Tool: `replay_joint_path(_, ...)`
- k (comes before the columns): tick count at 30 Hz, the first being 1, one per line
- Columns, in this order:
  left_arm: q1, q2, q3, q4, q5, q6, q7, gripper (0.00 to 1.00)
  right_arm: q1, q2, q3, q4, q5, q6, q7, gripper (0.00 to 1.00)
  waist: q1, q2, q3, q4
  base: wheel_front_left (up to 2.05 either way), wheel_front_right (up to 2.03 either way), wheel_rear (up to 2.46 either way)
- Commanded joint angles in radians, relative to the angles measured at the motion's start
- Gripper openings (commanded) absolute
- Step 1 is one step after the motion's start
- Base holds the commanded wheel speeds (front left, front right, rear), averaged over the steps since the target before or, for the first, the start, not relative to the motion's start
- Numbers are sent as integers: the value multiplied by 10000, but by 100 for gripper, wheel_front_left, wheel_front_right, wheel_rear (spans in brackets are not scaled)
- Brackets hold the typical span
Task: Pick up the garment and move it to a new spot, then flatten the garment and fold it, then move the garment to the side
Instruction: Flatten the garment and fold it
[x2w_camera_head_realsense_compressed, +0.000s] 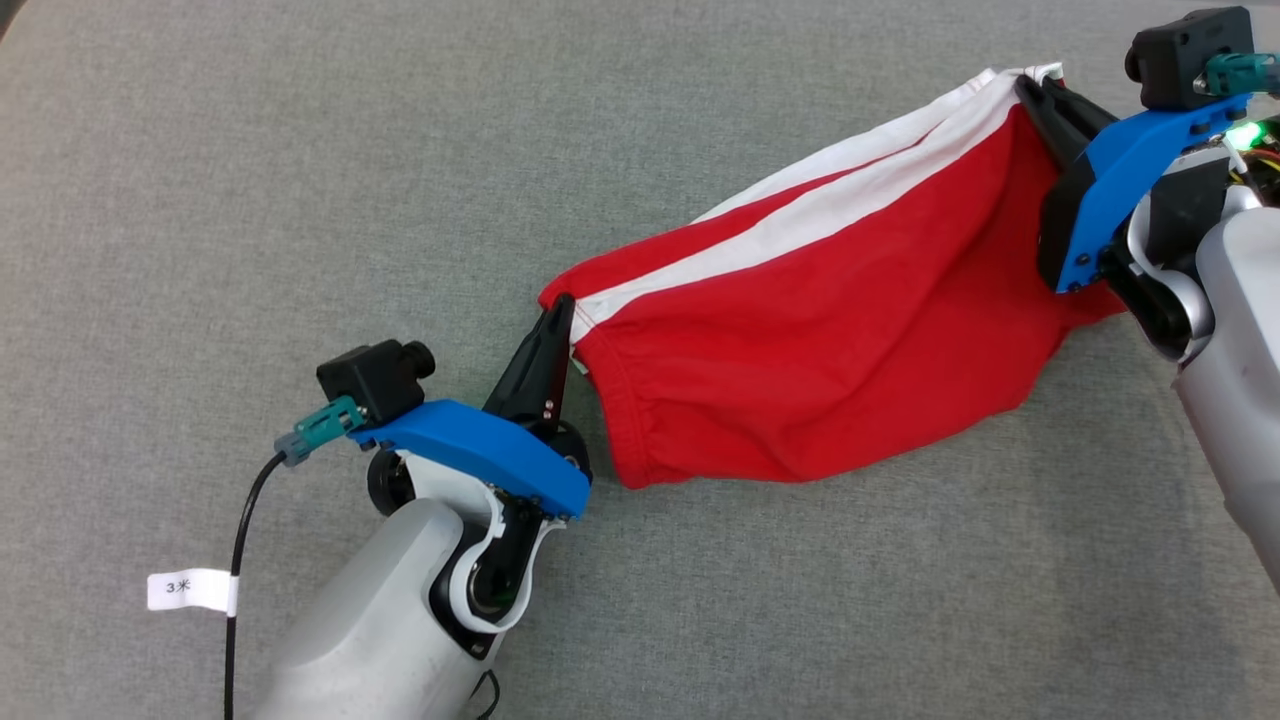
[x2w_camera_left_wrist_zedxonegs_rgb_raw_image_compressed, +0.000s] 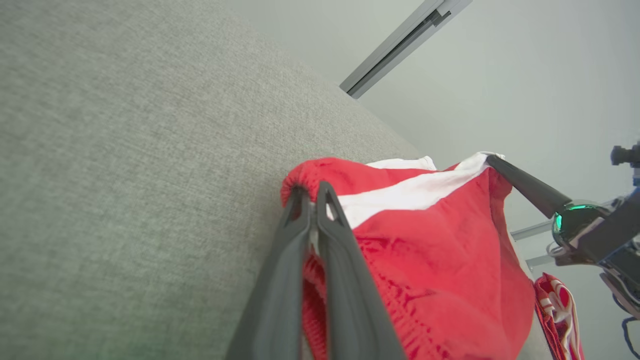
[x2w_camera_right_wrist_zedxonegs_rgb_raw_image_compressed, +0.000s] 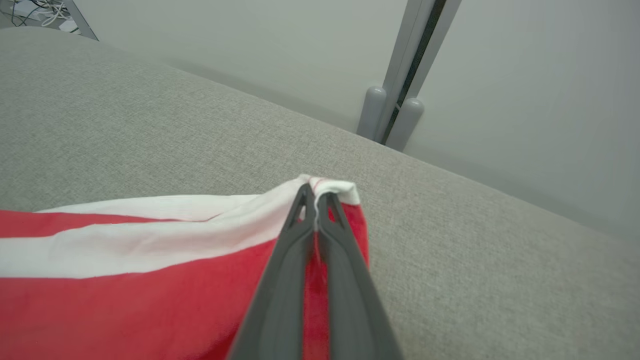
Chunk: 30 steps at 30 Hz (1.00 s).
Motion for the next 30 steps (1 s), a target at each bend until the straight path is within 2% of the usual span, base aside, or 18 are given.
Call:
replay_joint_path(1, -276, -97, 75, 238, 39, -141, -96, 0, -352, -1, 140, 338, 89, 3, -216, 0, -2, -1, 109, 94, 0, 0, 0)
replay_joint_path(6, -441, -245, 101, 623, 107, -271, -210, 0, -733, 142, 384, 1061, 293, 5, -575, 0, -2, -1, 196, 103, 0, 0, 0)
replay_joint_path(7, -453, -288, 107, 705, 125, -304, -231, 0, -802, 170, 452, 1230, 358, 5, -647, 12, -2, -1, 207, 107, 0, 0, 0)
replay_joint_path(8, -483, -333, 95, 781, 148, -332, -246, 0, -851, 222, 537, 1396, 461, 5, -673, 56, -2, -1, 212, 112, 0, 0, 0)
replay_joint_path(9, -503, -382, 72, 852, 142, -351, -256, 40, -864, 267, 602, 1536, 574, 5, -655, 100, -2, -1, 204, 115, 0, 0, 0)
replay_joint_path(10, -513, -424, 31, 922, 158, -404, -270, 87, -883, 305, 685, 1653, 722, 5, -680, 100, -2, -1, 182, 115, 0, 0, 0)
replay_joint_path(11, -486, -455, -8, 984, 153, -433, -261, 100, -878, 349, 736, 1762, 933, 5, -690, 100, -2, -1, 140, 112, 0, 0, 0)
replay_joint_path(15, -188, -489, -35, 1130, 80, -580, -310, 100, -587, 434, 1242, 1949, 1742, 5, -358, 100, -2, -1, -195, 49, 0, 0, 0)
replay_joint_path(23, 751, -92, 530, 849, 532, -743, -567, 100, 136, -133, 1912, 1788, 3186, 5, 546, 100, -2, -1, -1212, 11, 0, 0, 0)
replay_joint_path(25, 1007, 128, 1096, 505, 1310, -620, -597, 100, 364, -389, 1819, 1875, 3567, 5, 586, 100, -2, -1, -1407, 112, 0, 0, 0)
replay_joint_path(30, 1492, 206, 2208, -350, 3375, -437, -595, 100, 442, -678, 1592, 2211, 3837, 5, 502, 100, -2, -1, -1330, 322, 0, 0, 0)
